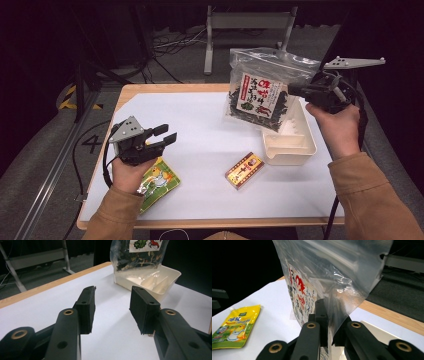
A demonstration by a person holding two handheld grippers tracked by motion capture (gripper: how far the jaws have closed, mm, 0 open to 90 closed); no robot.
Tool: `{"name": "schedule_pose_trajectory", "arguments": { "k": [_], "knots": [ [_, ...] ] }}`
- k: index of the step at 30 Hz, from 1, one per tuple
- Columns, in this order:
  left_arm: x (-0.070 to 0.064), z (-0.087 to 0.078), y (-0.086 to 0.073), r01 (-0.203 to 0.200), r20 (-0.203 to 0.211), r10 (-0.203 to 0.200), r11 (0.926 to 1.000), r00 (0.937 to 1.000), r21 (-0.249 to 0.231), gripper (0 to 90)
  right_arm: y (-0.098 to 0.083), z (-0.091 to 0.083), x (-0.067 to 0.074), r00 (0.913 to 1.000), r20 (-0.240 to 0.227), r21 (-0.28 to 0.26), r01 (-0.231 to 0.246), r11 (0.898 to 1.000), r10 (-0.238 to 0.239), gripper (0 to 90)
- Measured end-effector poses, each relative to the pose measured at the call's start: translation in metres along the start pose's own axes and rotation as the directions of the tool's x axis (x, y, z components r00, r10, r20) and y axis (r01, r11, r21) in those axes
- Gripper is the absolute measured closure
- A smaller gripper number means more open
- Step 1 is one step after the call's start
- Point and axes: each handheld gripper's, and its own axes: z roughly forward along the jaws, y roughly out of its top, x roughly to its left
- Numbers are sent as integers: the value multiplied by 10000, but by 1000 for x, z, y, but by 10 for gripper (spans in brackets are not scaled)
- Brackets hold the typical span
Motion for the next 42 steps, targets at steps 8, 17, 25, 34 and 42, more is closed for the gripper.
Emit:
{"name": "schedule_pose_trajectory", "arguments": {
  "k": [8, 17, 25, 34, 42],
  "knots": [
    [2, 2, -2, 25, 2, -25, 9998, 10000, 174, 535, 3, 1, -13, 9991, 345, 196, -243, 9995, 236, 856],
    [3, 4, -4, 130, 126, -136, 9990, 9998, 420, 519, 2, 2, -35, 9950, 596, 401, -829, 9958, 804, 855],
    [5, 7, -6, 307, 317, -327, 9976, 9990, 617, 490, -3, 4, -51, 9892, 1170, 565, -959, 9938, 888, 854],
    [8, 8, -7, 341, 350, -366, 9970, 9987, 696, 481, -7, 5, -60, 9825, 1598, 704, -1083, 9916, 959, 852],
    [9, 8, -7, 341, 361, -371, 9964, 9987, 781, 478, -10, 4, -66, 9714, 2171, 906, -1187, 9888, 967, 851]
  ]
}}
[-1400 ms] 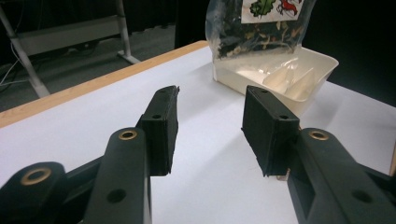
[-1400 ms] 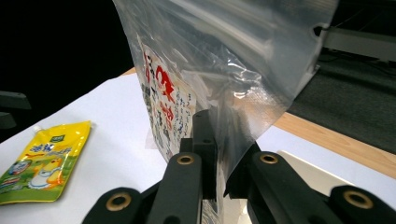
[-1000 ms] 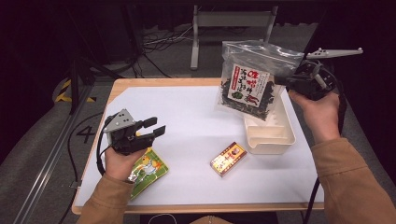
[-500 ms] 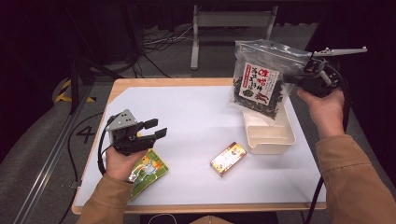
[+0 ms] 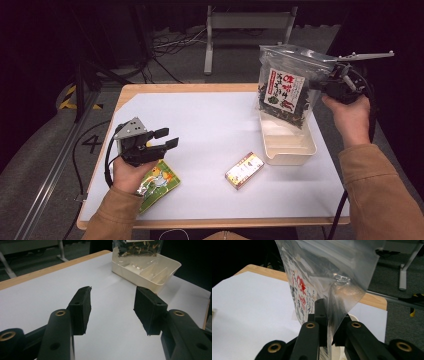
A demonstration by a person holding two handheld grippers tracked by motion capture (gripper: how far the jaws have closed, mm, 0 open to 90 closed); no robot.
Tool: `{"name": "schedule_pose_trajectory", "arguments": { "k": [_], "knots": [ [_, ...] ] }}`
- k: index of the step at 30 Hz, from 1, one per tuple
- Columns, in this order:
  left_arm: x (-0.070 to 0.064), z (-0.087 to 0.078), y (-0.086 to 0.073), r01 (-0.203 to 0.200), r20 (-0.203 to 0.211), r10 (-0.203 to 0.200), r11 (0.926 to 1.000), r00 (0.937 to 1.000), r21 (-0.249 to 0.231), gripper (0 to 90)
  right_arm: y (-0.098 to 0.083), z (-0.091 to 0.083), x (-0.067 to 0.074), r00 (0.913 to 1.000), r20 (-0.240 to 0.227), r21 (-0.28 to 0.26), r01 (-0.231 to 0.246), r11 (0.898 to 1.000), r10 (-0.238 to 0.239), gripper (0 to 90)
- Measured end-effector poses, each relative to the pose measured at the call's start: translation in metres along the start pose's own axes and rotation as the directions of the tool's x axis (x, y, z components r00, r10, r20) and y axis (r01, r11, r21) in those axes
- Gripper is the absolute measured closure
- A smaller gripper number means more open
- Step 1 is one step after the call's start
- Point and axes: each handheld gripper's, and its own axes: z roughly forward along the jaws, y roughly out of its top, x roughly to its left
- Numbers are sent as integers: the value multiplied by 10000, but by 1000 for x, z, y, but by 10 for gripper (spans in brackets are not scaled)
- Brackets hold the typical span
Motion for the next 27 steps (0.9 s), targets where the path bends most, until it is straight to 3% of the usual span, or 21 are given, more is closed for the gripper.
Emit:
{"name": "schedule_pose_trajectory", "arguments": {
  "k": [18, 27],
  "knots": [
    [2, -1, -1, 48, -49, -48, 10000, 10000, 39, 478, -1, 2, -5, 9983, 578, -56, 74, 10000, -70, 851],
    [2, 0, -2, 141, -33, -141, 9999, 9999, 67, 477, -8, 5, -11, 9971, 754, -141, -100, 9999, 110, 848]
  ]
}}
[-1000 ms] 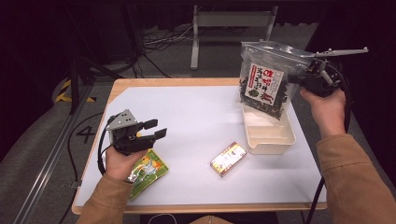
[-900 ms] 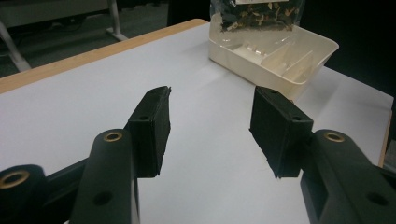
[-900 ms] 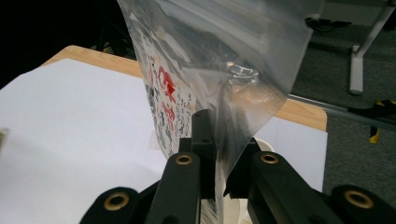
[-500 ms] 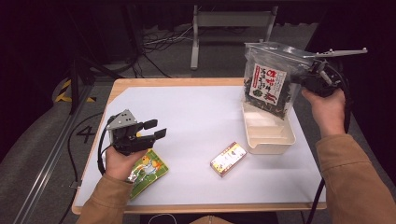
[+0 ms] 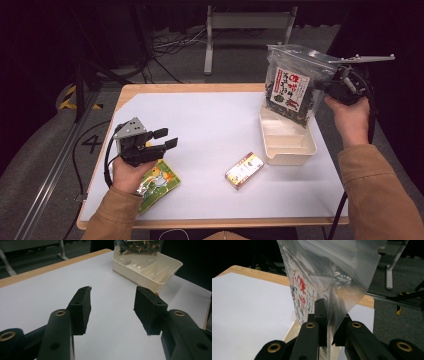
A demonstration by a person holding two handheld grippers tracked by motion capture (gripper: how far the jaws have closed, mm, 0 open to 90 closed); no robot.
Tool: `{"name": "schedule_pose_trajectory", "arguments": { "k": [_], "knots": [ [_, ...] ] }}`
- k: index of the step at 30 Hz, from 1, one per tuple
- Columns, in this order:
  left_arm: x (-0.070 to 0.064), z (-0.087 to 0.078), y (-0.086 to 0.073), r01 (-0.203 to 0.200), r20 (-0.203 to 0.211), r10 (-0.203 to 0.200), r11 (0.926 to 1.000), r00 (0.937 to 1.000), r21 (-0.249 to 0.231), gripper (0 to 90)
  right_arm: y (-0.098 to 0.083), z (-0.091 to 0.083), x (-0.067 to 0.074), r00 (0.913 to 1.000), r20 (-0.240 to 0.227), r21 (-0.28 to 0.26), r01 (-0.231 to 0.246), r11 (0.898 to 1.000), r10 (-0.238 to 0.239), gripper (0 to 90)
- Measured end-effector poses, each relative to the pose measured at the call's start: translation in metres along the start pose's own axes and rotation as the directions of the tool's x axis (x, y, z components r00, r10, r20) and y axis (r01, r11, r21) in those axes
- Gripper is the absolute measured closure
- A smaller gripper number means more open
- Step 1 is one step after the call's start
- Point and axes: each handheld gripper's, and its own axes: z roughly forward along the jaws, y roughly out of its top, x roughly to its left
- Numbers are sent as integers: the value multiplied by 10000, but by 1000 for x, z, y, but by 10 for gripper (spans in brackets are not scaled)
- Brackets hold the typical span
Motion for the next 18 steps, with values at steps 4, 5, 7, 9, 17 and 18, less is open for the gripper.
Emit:
{"name": "schedule_pose_trajectory", "arguments": {
  "k": [4, 5, 7, 9, 17, 18],
  "knots": [
    [1, 0, 0, 2, -21, -2, 10000, 10000, -8, 477, -2, 2, -2, 10000, -13, -12, -94, 10000, 94, 847],
    [1, 0, -1, 26, -12, -26, 10000, 10000, -13, 477, -3, 3, -3, 9999, -12, 0, -133, 9999, 133, 846],
    [2, 0, -1, -5, -20, 5, 10000, 10000, 7, 476, -4, 4, -4, 9998, -43, 9, -181, 9998, 181, 845],
    [2, 0, -1, 34, -27, -34, 10000, 10000, 9, 475, -5, 5, -4, 9998, -27, 26, -183, 9998, 183, 844],
    [2, -1, -2, 90, -55, -90, 10000, 9999, 4, 473, -13, 16, -5, 9997, -82, 293, -206, 9994, 209, 836],
    [3, -1, -2, 103, -51, -103, 9999, 9999, 1, 473, -14, 17, -5, 9997, -121, 320, -192, 9993, 196, 833]
  ]
}}
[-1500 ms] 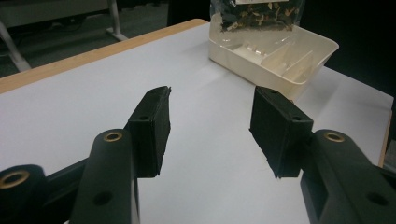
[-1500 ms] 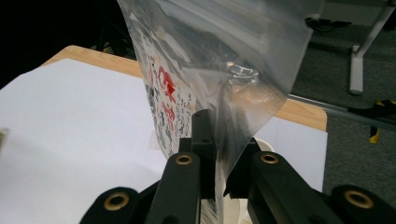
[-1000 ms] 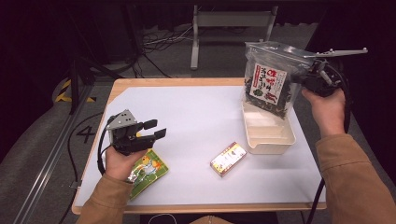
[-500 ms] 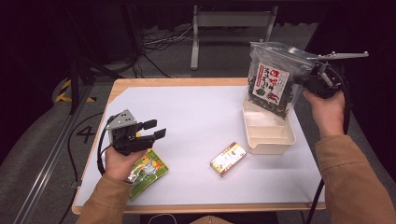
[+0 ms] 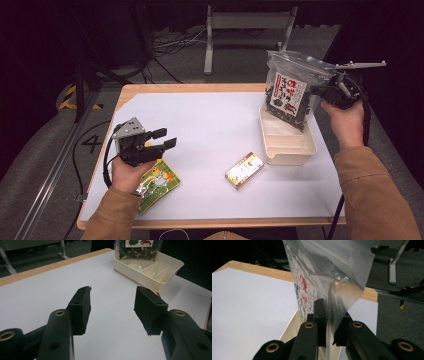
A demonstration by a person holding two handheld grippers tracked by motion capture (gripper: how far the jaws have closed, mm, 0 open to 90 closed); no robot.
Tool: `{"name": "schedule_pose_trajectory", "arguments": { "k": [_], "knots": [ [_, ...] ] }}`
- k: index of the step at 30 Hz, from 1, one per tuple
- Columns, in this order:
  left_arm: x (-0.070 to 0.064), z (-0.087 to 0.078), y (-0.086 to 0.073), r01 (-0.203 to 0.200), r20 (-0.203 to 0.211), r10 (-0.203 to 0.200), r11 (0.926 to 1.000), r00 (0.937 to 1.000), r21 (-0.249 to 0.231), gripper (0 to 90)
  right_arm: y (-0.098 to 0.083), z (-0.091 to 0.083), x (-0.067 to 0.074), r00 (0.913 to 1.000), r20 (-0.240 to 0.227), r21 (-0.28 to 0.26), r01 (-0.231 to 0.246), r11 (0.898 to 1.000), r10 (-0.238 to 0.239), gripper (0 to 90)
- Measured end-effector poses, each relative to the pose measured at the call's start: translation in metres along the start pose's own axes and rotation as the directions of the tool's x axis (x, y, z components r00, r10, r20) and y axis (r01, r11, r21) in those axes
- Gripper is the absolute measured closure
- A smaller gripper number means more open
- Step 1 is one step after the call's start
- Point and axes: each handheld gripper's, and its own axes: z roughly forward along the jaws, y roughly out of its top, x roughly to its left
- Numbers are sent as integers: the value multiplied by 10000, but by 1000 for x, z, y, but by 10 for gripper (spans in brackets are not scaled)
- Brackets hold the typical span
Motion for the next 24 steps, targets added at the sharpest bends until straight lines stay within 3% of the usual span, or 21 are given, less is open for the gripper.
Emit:
{"name": "schedule_pose_trajectory", "arguments": {
  "k": [20, 24],
  "knots": [
    [2, 0, -2, 93, -14, -92, 9999, 10000, 143, 457, -18, 7, -15, 9991, -154, 168, -403, 9990, 405, 804],
    [4, 0, -3, 189, -138, -186, 9996, 9997, 213, 426, -22, 6, -16, 9989, -178, 42, -425, 9991, 426, 735]
  ]
}}
